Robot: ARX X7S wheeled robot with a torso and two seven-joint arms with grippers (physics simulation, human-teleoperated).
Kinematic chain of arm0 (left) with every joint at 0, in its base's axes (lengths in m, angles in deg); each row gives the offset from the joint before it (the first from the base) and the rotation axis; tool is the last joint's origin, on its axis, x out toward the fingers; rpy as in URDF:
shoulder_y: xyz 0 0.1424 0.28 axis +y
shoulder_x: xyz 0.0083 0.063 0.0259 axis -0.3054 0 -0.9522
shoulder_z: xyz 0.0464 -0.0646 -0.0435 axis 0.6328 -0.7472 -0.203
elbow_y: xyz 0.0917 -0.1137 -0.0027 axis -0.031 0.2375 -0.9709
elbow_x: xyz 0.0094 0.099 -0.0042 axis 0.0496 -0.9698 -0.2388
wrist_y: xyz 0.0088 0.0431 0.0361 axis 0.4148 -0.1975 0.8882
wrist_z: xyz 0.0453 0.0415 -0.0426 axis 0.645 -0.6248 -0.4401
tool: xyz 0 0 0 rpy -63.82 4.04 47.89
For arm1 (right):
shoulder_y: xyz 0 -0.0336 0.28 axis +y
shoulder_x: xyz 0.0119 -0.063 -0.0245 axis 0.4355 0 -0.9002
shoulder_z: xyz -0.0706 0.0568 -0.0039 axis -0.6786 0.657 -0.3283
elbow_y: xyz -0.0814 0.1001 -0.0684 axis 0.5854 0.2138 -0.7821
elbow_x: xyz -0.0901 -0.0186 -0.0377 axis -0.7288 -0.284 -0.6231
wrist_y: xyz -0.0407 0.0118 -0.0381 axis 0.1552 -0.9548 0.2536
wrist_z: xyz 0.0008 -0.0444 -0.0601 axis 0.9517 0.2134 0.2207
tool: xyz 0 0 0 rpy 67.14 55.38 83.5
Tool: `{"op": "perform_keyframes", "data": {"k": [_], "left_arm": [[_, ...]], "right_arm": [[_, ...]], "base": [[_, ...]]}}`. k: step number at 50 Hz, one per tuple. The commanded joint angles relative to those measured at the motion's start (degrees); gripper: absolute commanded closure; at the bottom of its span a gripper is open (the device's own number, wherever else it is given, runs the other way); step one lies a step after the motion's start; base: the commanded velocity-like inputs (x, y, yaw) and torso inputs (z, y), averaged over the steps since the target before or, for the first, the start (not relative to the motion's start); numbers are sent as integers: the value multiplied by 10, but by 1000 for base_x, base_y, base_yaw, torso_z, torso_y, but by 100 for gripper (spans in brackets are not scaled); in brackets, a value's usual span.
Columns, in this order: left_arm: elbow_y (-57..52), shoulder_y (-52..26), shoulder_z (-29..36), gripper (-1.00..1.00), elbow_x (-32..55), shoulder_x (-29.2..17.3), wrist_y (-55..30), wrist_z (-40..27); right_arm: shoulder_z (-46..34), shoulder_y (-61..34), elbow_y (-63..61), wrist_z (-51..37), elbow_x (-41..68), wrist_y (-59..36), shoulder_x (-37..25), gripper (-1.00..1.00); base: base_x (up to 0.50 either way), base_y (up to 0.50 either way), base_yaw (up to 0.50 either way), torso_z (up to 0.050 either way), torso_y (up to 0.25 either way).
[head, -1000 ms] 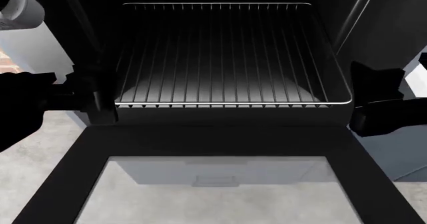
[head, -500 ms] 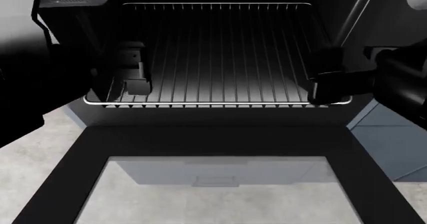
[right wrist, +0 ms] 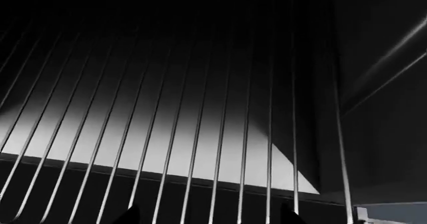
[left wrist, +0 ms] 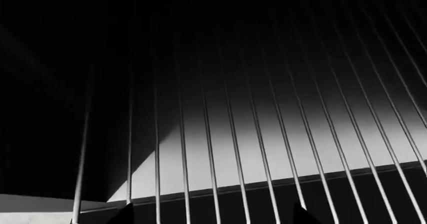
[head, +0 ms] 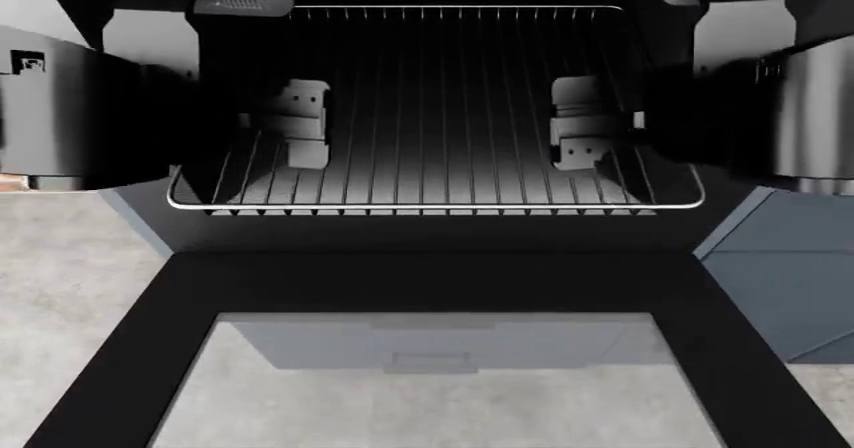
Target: Fully slide the oven rack out.
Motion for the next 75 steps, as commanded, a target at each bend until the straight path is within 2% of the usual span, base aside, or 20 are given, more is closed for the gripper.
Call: {"op": "perform_keyframes", "data": {"k": [1,16,42,49,55,64,75], "left_arm": [[86,-24,28,-100,-11,30,-22,27],[201,-59,63,-100,-6,74,-50,55],[214,-28,85,-100,-29,76,-48,78],[192,0,86,-100,-32,67,-36,77],[147,43,87,-100,8,45,-25,31],[89,102,101,-100,49,8,-15,-18],[64,140,112,-100,62,-10,-6,-31]], "right_arm": [[-44,-29,114,19,-4,-16,44,-100],[-73,-39,203,55,-22,-34,68,-100],[-93,30,194,94,-62,-20,65,-100],[-95,42,186,111,-79,-17,64,-100],[-98,74,140,56,-31,-5,38,-100],[-113,189,11,-32,71,50,-18,-100],[-119,266,-48,-31,78,81,-46,-100]], "base": [[0,0,0,0,0],[0,0,0,0,0],[0,0,0,0,0],[0,0,0,0,0],[0,0,0,0,-3],[0,0,0,0,-12],[0,0,0,0,-21]]}}
